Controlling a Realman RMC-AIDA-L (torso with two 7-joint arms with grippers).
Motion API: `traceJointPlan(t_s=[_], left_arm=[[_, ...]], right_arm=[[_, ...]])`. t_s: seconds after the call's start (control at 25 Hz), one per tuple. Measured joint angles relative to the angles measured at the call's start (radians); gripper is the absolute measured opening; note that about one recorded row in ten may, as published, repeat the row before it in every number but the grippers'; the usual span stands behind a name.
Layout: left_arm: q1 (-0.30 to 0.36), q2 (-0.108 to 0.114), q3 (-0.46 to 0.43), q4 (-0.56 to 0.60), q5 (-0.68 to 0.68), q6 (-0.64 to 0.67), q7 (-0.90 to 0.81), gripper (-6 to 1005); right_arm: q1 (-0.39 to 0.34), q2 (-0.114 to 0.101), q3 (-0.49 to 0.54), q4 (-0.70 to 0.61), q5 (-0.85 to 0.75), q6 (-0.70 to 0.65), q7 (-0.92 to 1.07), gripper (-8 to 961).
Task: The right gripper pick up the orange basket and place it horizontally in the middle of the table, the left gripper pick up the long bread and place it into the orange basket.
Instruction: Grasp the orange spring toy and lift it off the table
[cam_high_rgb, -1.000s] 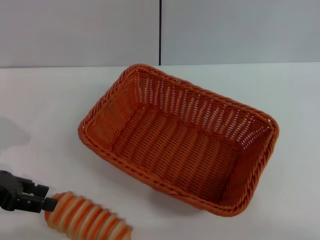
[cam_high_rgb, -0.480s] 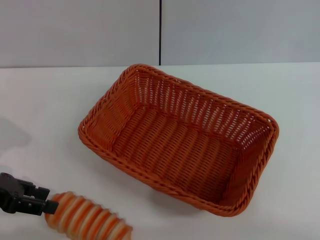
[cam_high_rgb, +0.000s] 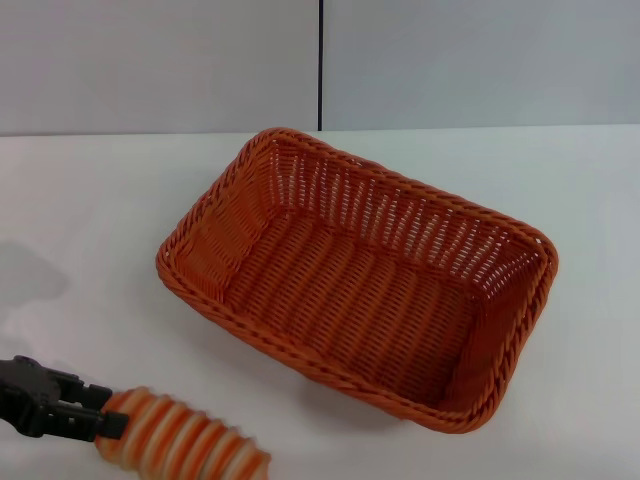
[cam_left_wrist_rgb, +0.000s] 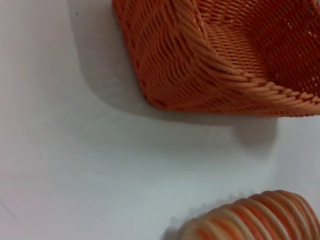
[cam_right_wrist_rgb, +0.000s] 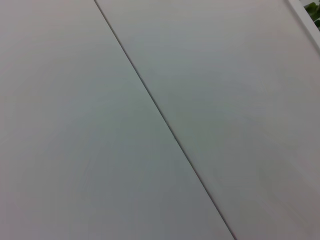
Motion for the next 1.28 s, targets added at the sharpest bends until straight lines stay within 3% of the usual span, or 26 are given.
traceJointPlan(t_s=[0.4,0.64,0.88,1.28], left_arm=[[0.001,0.001,0.001,-0.007,0.001,-0.009,0.011,575],[0.001,0.003,0.001,-0.01,0.002,-0.01,0.016,365],[0.001,0.004,0.001,-0.012,0.002,-0.006,0.024,262],[0.004,0.001,-0.005,-0.012,0.001,-0.002,0.052,218]], right_arm=[[0.001,0.0,0.002,0.0,0.0,0.0,0.0,682],[0.001,0.0,0.006,0.0,0.0,0.0,0.0,681],[0.001,0.0,0.008,0.0,0.0,-0.001,0.0,681],[0.001,0.0,0.008,0.0,0.003,-0.003,0.0,681]])
